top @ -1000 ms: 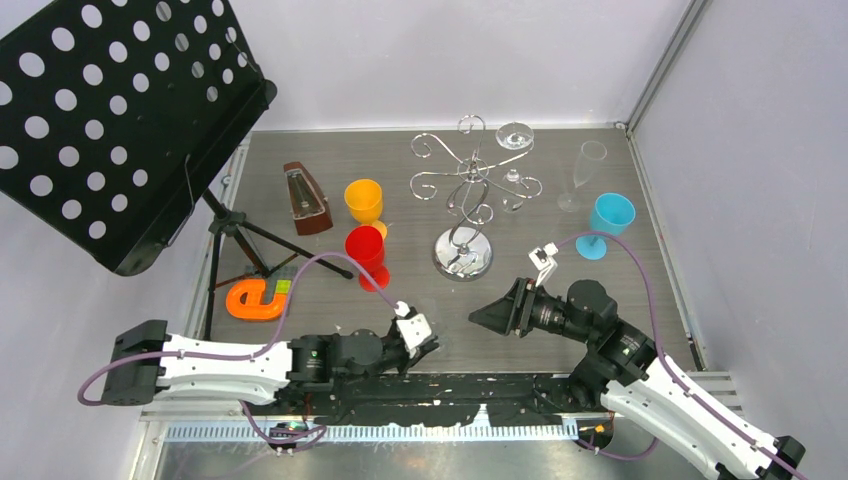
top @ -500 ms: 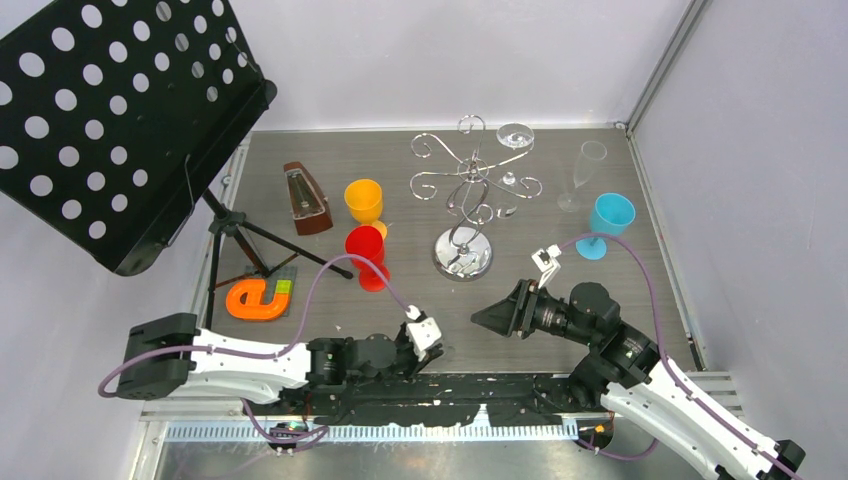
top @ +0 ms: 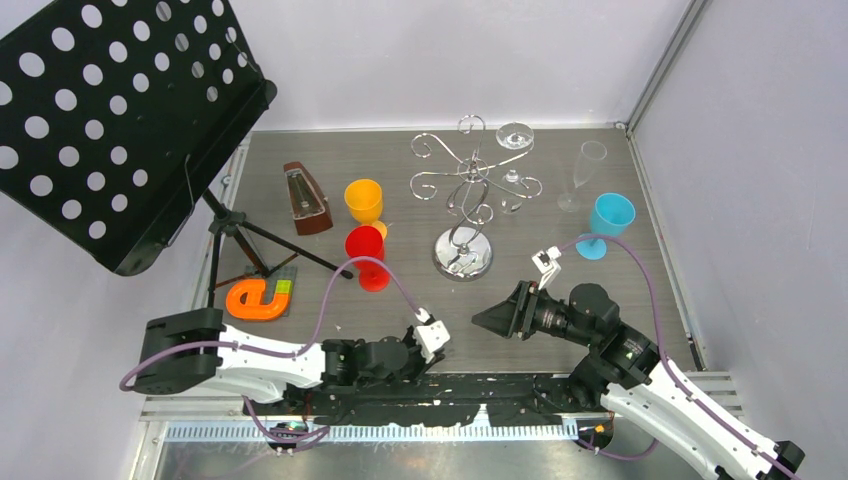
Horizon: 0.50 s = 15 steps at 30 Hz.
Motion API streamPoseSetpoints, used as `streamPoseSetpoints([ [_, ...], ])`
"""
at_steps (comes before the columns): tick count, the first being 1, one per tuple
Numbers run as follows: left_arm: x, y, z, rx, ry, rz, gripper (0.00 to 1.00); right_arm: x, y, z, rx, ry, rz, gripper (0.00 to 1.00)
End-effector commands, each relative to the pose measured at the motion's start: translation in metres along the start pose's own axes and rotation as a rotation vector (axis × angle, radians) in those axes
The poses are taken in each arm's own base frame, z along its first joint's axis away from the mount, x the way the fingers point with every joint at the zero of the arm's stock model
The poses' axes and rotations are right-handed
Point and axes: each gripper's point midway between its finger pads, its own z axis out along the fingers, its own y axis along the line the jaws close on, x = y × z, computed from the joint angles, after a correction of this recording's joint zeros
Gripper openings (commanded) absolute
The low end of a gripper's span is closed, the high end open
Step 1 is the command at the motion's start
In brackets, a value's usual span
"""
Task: Take the wine glass off the wine glass rack
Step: Place the wine glass at the center of the board.
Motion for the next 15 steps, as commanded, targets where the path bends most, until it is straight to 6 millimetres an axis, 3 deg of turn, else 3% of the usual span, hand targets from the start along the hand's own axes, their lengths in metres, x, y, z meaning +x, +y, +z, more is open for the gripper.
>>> streamPoseSetpoints([
  [1,-0.017,-0.001,0.006,-0.025,-0.039,-0.036,0.00,-0.005,0.003,-0.001,-0.019,-0.030,-0.032,0.60],
  [12,-0.003,0.002,0.016,-0.076,0.073,-0.048,0.00,-0.005,0.003,-0.007,-0.019,-0.048,-0.035,0.61],
  [15,-0.002,0.001,0.017,-0.077,0.077,-0.060,0.04,-0.005,0.003,-0.009,-0.018,-0.053,-0.035,0.61],
])
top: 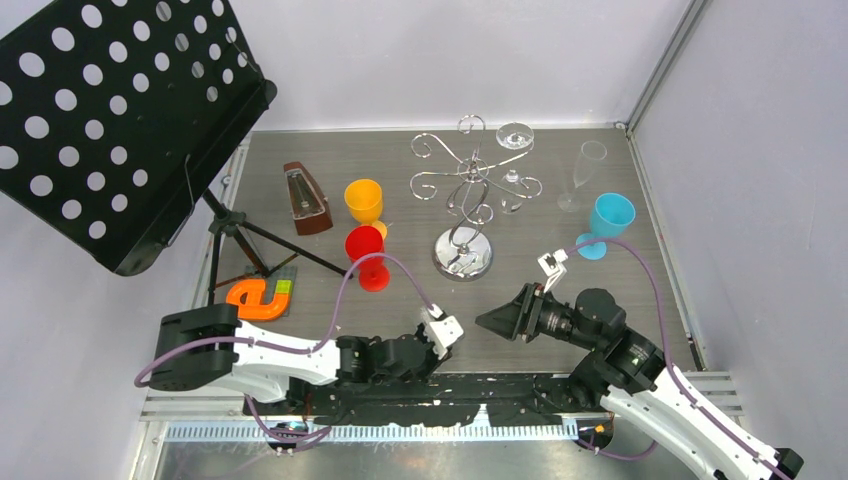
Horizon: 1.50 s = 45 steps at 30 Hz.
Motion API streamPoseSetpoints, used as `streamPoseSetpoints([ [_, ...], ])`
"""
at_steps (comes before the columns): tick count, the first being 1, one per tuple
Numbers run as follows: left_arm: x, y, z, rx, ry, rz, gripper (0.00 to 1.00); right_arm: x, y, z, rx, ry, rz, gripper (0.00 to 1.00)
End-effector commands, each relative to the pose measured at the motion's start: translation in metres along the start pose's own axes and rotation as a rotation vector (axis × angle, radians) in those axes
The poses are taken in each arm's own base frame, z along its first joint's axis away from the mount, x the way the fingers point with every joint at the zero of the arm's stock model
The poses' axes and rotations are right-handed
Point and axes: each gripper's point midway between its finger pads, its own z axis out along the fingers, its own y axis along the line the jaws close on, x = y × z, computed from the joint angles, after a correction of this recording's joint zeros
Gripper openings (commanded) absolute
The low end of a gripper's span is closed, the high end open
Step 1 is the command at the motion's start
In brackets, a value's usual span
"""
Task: Take the wine glass off the wine glass rack
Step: Place the wine glass at the center of the board.
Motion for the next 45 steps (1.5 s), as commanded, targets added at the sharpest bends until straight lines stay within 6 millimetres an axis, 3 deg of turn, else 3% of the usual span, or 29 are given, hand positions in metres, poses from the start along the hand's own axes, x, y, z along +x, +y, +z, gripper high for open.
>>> streamPoseSetpoints([
  [1,0.000,0.003,0.001,-0.034,0.015,-0.032,0.06,-0.004,0.001,-0.003,-0.004,-0.028,-0.025,0.61],
  [12,0.000,0.007,-0.003,-0.060,0.032,-0.040,0.30,-0.002,-0.005,-0.003,0.024,-0.021,-0.029,0.61],
  [25,0.008,0.017,-0.013,-0.100,0.060,-0.038,0.30,0.003,-0.022,0.009,0.081,0.014,-0.040,0.61],
  [37,-0.034,0.010,-0.038,-0.054,-0.034,-0.057,0.40,0.008,-0.032,0.019,0.088,0.023,-0.015,0.63],
  [45,-0.039,0.039,-0.062,-0.200,-0.020,-0.096,0.52,0.022,-0.037,0.032,0.079,0.056,0.015,0.64],
])
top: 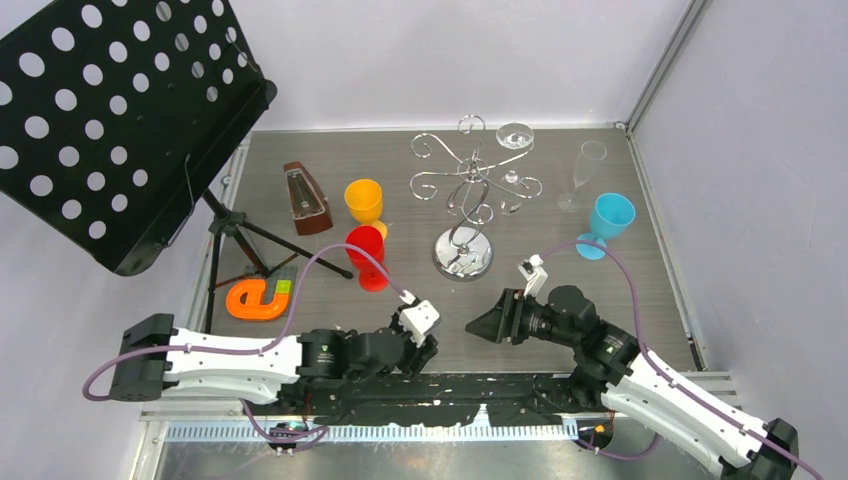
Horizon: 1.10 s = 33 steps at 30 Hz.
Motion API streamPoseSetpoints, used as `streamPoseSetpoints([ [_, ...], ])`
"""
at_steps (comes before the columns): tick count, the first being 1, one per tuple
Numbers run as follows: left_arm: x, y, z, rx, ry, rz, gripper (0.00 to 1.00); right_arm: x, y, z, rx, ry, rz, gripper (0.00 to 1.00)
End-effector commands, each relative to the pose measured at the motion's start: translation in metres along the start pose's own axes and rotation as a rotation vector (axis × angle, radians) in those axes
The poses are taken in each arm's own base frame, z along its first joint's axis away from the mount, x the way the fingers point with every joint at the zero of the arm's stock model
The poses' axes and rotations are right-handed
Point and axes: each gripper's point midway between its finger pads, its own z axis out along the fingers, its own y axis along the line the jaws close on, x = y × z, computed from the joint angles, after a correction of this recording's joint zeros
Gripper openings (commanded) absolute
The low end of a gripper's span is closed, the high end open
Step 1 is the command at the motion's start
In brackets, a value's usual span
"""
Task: Take the wine glass off the wine glass rack
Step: Place the wine glass at the center of the board, then pick up the wine glass at the center of the board.
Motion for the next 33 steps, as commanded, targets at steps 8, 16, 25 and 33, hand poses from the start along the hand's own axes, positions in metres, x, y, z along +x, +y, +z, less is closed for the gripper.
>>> streamPoseSetpoints([
  [8,0.009,0.048,-0.026,-0.305,0.086,-0.149,0.59,0.007,0.010,0.032,-0.027,-0.012,0.035,0.65],
  [16,0.041,0.066,-0.023,-0.372,0.151,-0.281,0.53,0.021,0.010,0.049,-0.010,0.003,0.071,0.65],
  [25,0.062,0.075,-0.012,-0.350,0.186,-0.383,0.49,0.032,0.014,0.069,-0.003,0.005,0.131,0.63],
  [33,0.071,0.066,-0.002,-0.311,0.231,-0.395,0.48,0.043,0.014,0.087,0.030,0.011,0.165,0.63],
])
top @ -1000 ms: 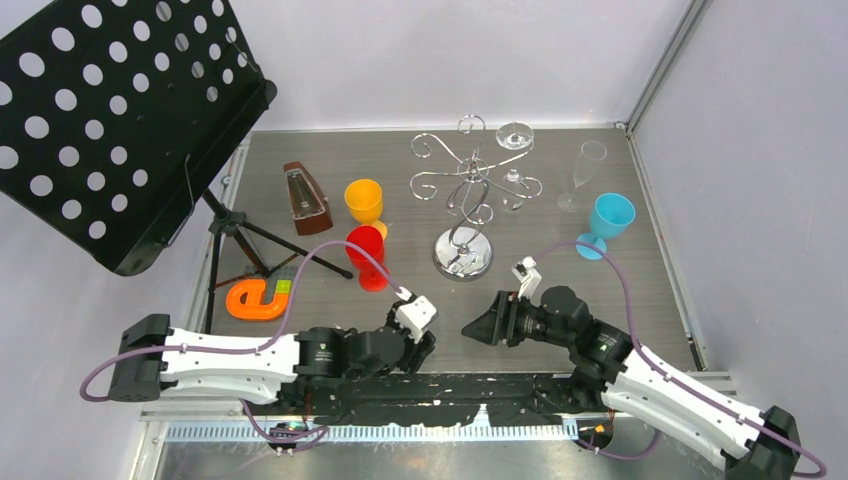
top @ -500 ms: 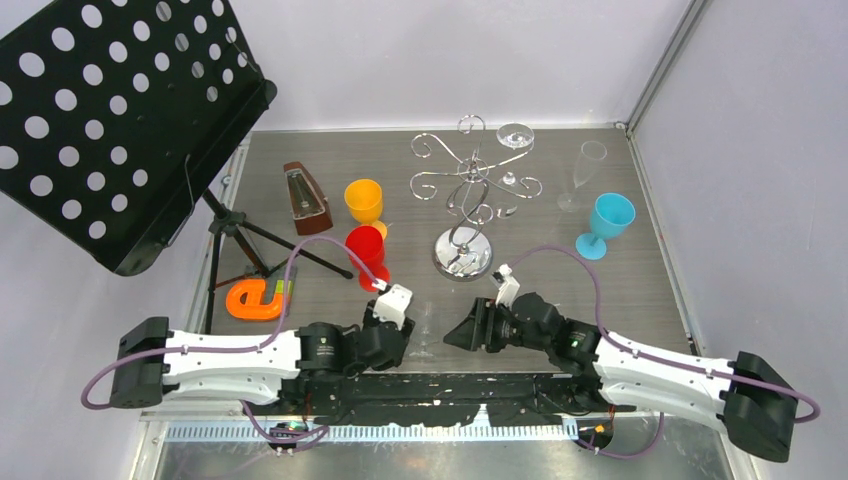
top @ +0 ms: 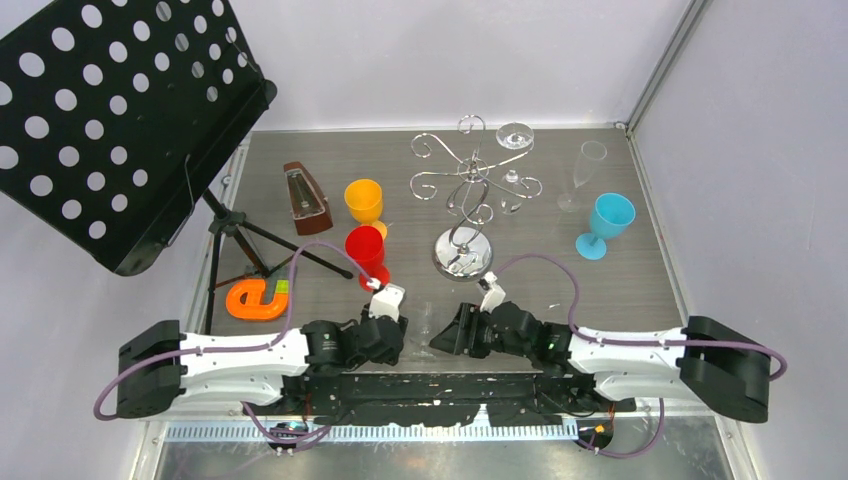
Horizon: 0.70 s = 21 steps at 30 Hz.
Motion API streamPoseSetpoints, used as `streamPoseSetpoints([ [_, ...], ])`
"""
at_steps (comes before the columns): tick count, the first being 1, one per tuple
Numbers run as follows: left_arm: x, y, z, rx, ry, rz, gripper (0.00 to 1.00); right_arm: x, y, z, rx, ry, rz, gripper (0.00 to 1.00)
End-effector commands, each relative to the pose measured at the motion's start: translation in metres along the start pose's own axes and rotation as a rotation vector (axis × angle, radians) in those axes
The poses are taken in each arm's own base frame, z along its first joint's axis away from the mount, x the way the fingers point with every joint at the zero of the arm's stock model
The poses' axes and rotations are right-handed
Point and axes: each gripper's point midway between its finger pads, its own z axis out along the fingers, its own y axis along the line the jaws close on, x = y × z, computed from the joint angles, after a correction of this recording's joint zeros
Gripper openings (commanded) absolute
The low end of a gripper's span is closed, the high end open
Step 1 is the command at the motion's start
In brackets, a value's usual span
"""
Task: Take the wine glass off the wine glass rack
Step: Pick up the wine glass at the center of the board.
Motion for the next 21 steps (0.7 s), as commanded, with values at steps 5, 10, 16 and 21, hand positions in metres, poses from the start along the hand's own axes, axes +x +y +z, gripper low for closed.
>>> streamPoseSetpoints([
  [5,0.000,-0.010,0.011,0.020,0.016,-0.030,0.45,-0.008,0.021,0.018,-0.040,-0.065,0.069,0.63],
  [10,0.001,-0.001,0.017,-0.007,0.031,-0.044,0.41,-0.007,0.021,0.027,-0.036,-0.065,0.094,0.63],
  [16,0.004,0.000,0.029,0.000,0.062,-0.045,0.36,-0.008,0.024,0.038,-0.033,-0.066,0.118,0.63],
  [21,0.008,-0.003,0.037,0.012,0.088,-0.042,0.31,-0.005,0.024,0.047,-0.037,-0.054,0.138,0.63],
])
